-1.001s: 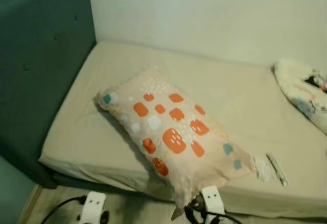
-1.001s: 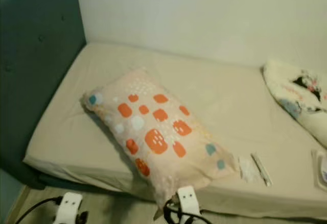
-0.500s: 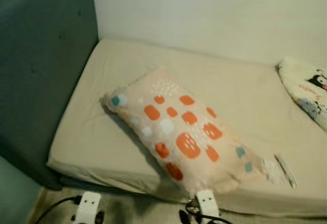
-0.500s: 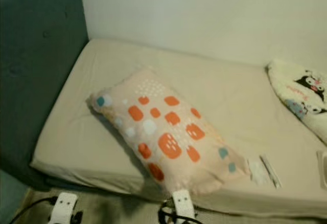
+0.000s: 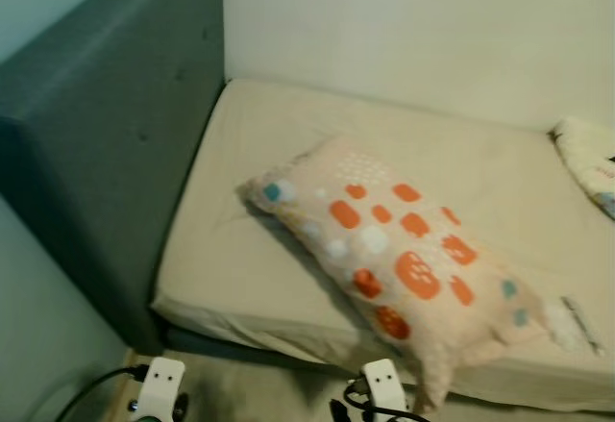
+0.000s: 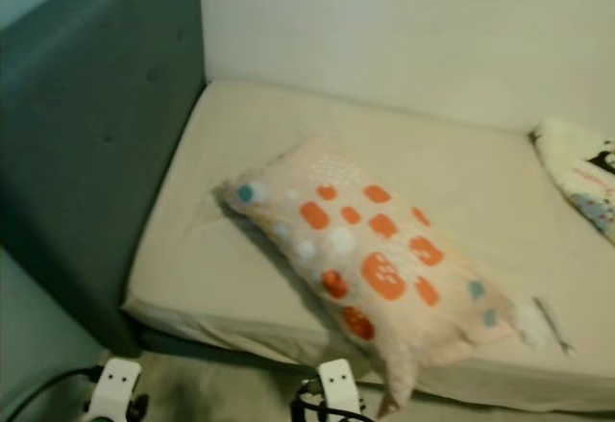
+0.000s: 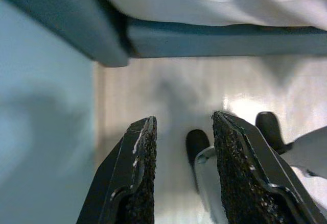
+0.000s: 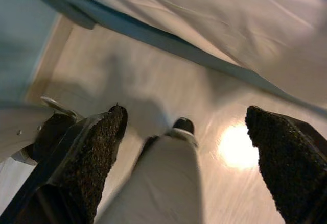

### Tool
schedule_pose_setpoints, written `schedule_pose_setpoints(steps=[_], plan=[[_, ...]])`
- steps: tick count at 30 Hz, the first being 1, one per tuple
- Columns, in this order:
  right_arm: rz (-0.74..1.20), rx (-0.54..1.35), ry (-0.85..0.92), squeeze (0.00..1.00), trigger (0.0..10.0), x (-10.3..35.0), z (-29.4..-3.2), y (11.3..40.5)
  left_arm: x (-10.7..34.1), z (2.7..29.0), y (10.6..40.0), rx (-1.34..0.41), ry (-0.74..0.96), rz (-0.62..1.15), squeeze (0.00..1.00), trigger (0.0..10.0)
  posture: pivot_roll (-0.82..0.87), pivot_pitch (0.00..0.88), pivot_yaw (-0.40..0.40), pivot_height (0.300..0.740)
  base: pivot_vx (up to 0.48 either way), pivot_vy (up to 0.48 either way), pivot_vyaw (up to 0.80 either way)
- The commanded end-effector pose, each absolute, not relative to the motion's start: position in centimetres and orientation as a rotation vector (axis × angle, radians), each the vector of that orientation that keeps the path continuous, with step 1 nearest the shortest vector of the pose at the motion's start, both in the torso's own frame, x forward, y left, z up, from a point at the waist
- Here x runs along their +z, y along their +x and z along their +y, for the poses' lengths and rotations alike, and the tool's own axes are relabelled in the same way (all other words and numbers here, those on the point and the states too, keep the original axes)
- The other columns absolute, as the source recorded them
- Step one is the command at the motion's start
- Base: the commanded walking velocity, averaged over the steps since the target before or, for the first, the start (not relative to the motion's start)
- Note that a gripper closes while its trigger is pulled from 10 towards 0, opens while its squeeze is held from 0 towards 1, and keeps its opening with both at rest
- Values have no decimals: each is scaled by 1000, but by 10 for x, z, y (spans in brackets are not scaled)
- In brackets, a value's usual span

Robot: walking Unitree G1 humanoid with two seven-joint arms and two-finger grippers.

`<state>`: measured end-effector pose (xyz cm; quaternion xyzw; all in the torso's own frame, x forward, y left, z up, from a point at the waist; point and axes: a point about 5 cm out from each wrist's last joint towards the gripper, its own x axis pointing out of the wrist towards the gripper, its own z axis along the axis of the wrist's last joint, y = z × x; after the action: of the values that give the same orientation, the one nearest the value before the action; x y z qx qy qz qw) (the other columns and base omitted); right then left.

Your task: Clean up the room

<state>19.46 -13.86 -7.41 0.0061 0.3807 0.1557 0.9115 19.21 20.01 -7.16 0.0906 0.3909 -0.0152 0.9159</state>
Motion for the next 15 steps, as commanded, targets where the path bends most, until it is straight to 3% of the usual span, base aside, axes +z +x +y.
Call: schedule_pose_setpoints(steps=[1, 7, 15], plan=[[801, 305, -2, 0, 10000, -76, -147, 192, -78, 193, 182, -55, 183, 845, 0, 10000, 92, 46, -47, 733, 0, -439, 0], [804, 301, 2, 0, 10000, -77, -147, 190, -79, 194, 181, -50, 175, 847, 0, 10000, 90, 49, -44, 733, 0, -376, 0], [807, 301, 7, 0, 10000, -77, -146, 190, -79, 194, 181, -59, 182, 846, 0, 10000, 90, 49, -44, 733, 0, 0, 0]])
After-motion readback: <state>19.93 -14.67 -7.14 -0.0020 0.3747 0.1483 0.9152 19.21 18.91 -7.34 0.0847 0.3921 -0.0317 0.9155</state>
